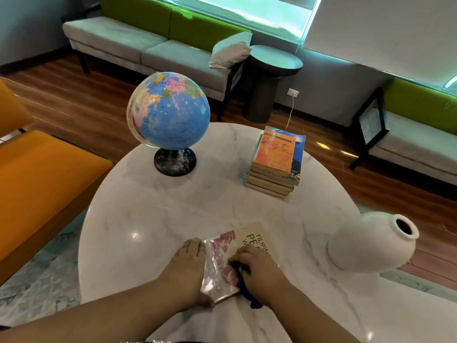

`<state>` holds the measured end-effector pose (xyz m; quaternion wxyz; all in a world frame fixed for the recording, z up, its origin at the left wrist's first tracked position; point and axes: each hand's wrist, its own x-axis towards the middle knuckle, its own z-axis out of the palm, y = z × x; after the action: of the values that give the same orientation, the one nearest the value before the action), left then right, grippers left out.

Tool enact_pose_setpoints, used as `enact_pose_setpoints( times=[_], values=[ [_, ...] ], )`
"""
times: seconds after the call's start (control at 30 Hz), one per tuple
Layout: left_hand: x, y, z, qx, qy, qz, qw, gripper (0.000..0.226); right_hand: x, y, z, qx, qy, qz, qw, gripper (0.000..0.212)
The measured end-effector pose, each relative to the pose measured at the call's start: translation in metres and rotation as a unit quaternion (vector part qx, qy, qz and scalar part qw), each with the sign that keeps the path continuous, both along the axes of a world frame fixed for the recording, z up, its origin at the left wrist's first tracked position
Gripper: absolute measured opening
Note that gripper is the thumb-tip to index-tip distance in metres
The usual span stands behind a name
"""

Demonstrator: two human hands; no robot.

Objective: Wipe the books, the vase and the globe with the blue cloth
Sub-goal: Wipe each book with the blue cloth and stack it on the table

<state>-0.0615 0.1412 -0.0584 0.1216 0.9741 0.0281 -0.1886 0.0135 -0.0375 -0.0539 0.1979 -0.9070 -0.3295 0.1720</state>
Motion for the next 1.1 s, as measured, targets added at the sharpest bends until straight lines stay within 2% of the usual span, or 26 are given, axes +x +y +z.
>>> enact_pose_setpoints(
  times=[0.1,0.17,0.3,0.43,0.5,0.67,0.73,0.87,1.0,1.1],
  values=[
    [0.000,-0.001,0.000,-0.001,-0.003,0.003,1.000,0.135,-0.018,-0.004,-0.006,0.018,0.011,0.070,0.997,0.029],
    [-0.001,0.000,0.000,-0.005,-0.007,0.004,1.000,0.133,-0.016,-0.016,-0.008,0.023,0.021,0.045,0.999,0.025],
    [-0.001,0.000,0.002,-0.001,-0.015,-0.001,1.000,0.130,-0.005,-0.022,-0.007,0.023,-0.022,-0.027,0.999,0.027],
    [-0.001,-0.001,0.001,0.003,-0.010,0.005,1.000,0.134,-0.030,-0.010,-0.013,0.023,0.009,0.062,0.998,0.028],
    [-0.001,-0.001,0.001,0.002,-0.009,0.006,1.000,0.135,-0.032,-0.019,-0.012,0.033,0.006,0.076,0.997,0.027],
    [-0.002,0.000,0.001,0.000,-0.008,0.001,1.000,0.133,-0.011,-0.030,-0.011,0.014,-0.034,-0.026,0.999,0.027],
    [-0.002,0.000,0.001,0.005,-0.006,0.002,1.000,0.133,-0.019,-0.021,-0.014,0.023,-0.040,0.018,0.999,0.029],
    [-0.001,-0.001,0.000,-0.001,-0.007,0.002,1.000,0.133,-0.038,-0.020,-0.014,0.013,0.010,0.115,0.993,0.030],
    [-0.003,0.001,-0.001,-0.008,-0.013,0.001,1.000,0.131,-0.009,-0.041,0.001,-0.039,0.049,0.059,0.996,0.035],
    [-0.002,0.000,-0.002,-0.003,-0.011,0.001,1.000,0.133,0.020,-0.040,0.018,-0.036,0.020,-0.056,0.998,0.034]
  ],
)
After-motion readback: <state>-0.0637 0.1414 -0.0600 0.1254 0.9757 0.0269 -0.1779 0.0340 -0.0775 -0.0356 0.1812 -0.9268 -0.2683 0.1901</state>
